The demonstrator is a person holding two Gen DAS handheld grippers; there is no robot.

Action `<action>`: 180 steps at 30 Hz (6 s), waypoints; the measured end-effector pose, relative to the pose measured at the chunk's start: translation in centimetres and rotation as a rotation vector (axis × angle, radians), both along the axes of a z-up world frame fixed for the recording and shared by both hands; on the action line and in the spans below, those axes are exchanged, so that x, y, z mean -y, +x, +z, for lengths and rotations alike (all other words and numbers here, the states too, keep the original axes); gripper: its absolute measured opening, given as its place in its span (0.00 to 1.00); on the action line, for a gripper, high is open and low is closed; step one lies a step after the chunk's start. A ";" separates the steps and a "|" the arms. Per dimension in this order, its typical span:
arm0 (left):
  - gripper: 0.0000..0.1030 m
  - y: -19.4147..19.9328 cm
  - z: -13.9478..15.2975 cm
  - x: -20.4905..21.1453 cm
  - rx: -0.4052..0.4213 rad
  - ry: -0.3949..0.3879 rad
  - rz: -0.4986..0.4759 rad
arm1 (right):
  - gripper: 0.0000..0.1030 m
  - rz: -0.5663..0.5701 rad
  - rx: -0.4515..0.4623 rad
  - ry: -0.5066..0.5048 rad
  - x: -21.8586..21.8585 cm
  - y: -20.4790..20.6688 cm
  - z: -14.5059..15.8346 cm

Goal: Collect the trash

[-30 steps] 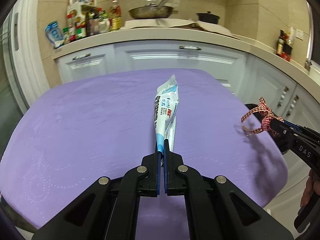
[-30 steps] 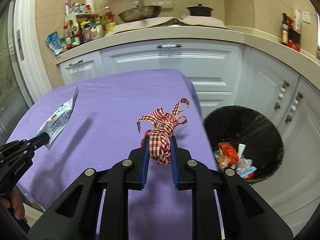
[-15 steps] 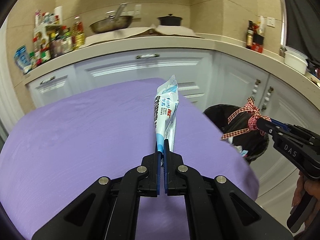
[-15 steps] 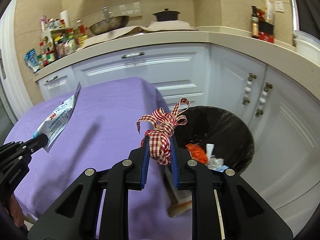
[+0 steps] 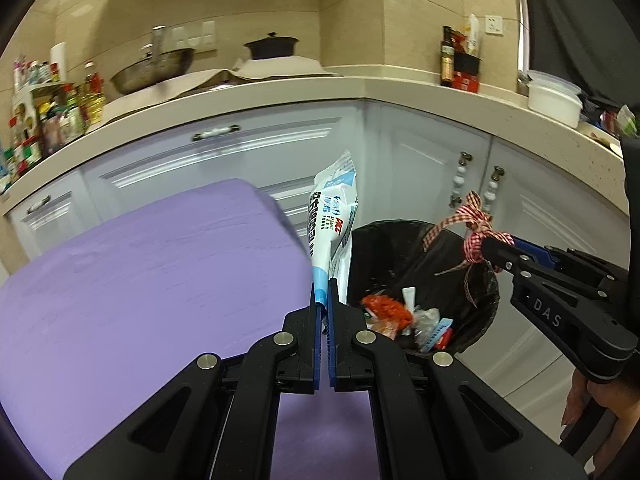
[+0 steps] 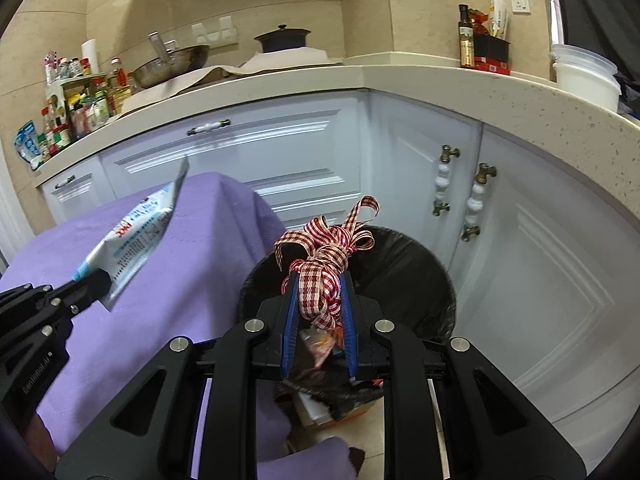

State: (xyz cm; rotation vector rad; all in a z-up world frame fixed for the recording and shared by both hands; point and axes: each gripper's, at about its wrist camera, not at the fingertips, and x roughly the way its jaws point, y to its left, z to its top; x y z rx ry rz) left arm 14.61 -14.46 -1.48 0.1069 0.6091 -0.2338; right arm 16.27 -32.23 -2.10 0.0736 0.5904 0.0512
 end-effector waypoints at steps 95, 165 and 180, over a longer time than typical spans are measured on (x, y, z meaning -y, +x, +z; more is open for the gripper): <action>0.80 -11.4 2.4 -7.1 0.204 -0.061 0.050 | 0.79 -0.136 0.189 -0.071 -4.5 -16.4 3.9; 0.81 -7.4 3.2 -5.2 0.193 -0.060 0.044 | 0.79 -0.133 0.204 -0.095 -3.3 -12.8 4.3; 0.81 -6.3 3.3 -4.4 0.193 -0.057 0.041 | 0.79 -0.141 0.208 -0.096 -2.8 -11.4 4.2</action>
